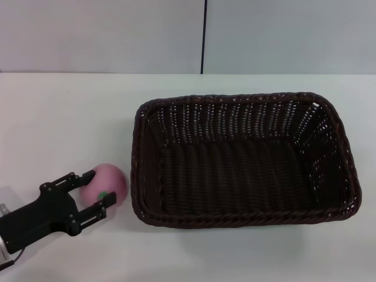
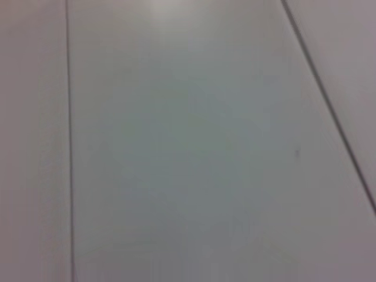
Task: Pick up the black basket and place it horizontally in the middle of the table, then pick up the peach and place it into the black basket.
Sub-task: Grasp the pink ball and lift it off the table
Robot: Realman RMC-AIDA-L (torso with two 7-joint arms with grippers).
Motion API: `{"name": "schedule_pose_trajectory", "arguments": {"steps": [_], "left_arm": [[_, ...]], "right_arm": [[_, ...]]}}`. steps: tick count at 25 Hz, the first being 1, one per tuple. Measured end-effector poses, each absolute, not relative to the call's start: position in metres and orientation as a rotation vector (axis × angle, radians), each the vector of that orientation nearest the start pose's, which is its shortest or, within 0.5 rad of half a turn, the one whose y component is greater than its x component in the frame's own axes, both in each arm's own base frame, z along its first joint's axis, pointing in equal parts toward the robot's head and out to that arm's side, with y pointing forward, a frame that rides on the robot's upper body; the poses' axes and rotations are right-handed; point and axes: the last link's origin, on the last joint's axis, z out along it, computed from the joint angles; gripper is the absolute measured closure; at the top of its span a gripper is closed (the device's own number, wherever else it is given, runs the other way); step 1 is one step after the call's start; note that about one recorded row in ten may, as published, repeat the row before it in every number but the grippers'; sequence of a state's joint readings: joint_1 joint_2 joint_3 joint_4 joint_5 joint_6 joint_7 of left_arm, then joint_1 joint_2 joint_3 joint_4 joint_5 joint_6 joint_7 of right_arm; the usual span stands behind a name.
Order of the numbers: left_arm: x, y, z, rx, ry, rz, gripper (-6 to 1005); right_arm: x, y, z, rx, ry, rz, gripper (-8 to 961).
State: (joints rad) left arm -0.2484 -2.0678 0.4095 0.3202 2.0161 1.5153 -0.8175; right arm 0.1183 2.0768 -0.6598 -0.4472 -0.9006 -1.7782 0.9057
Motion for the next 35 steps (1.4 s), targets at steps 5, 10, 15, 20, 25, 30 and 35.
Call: {"name": "schedule_pose_trajectory", "arguments": {"steps": [5, 10, 15, 20, 25, 30, 35], "left_arm": [[-0.359, 0.220, -0.028, -2.417, -0.654, -0.712, 264], [-0.360, 0.222, -0.019, -2.338, -0.620, -0.745, 458], [-0.360, 0.224, -0.013, -2.312, -0.617, -0.764, 656], [-0.356, 0.227, 0.000, -2.239, -0.592, -0.837, 737], [-0.338, 0.236, 0.022, -2.196, -0.468, -0.988, 793], [-0.308, 0.248, 0.026, -2.221, -0.358, -1.172, 819], [-0.276, 0.258, 0.014, -2.336, -0.269, -1.316, 844]], "right_arm": [[0.341, 0.217, 0.095, -1.459, 0.326, 1.272, 231], [0.345, 0.213, 0.090, -1.430, 0.355, 1.268, 230], [0.346, 0.212, 0.089, -1.426, 0.363, 1.264, 230], [0.346, 0.214, 0.089, -1.428, 0.368, 1.263, 231], [0.344, 0.217, 0.085, -1.431, 0.381, 1.277, 231], [0.341, 0.223, 0.080, -1.432, 0.394, 1.293, 230], [0.338, 0.226, 0.075, -1.426, 0.396, 1.302, 230]]}}
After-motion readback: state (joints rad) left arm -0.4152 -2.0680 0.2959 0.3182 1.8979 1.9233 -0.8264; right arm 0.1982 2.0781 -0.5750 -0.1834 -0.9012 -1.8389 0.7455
